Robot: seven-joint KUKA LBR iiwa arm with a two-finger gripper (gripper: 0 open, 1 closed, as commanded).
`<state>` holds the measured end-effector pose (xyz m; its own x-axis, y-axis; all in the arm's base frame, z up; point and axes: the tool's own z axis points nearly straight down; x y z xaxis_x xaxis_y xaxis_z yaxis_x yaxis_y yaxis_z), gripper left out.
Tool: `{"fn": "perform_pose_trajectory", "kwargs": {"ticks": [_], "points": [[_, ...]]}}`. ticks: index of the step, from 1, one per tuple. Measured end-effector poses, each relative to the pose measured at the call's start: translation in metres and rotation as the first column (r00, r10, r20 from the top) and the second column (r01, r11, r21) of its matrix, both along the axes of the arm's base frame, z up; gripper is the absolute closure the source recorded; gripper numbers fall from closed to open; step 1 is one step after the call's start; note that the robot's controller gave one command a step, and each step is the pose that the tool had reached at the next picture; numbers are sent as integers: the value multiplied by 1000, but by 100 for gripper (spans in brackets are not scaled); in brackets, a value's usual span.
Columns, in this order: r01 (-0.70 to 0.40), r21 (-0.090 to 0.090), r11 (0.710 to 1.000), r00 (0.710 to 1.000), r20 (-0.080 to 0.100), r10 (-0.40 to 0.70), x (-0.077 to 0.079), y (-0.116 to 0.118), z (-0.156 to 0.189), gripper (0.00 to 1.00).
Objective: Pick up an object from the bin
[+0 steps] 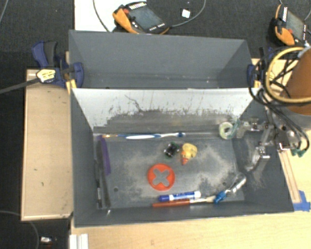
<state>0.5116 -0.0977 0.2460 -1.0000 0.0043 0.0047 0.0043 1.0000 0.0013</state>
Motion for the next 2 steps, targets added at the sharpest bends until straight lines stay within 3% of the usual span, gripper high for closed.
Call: {"fn": "perform_pose_trajectory", "kwargs": {"ticks": [1,2], "points": [[-6,-2,1000,1000,8,6,1,1,5,0],[-321,-4,947,947,10,321,-20,-8,-104,0]]}}
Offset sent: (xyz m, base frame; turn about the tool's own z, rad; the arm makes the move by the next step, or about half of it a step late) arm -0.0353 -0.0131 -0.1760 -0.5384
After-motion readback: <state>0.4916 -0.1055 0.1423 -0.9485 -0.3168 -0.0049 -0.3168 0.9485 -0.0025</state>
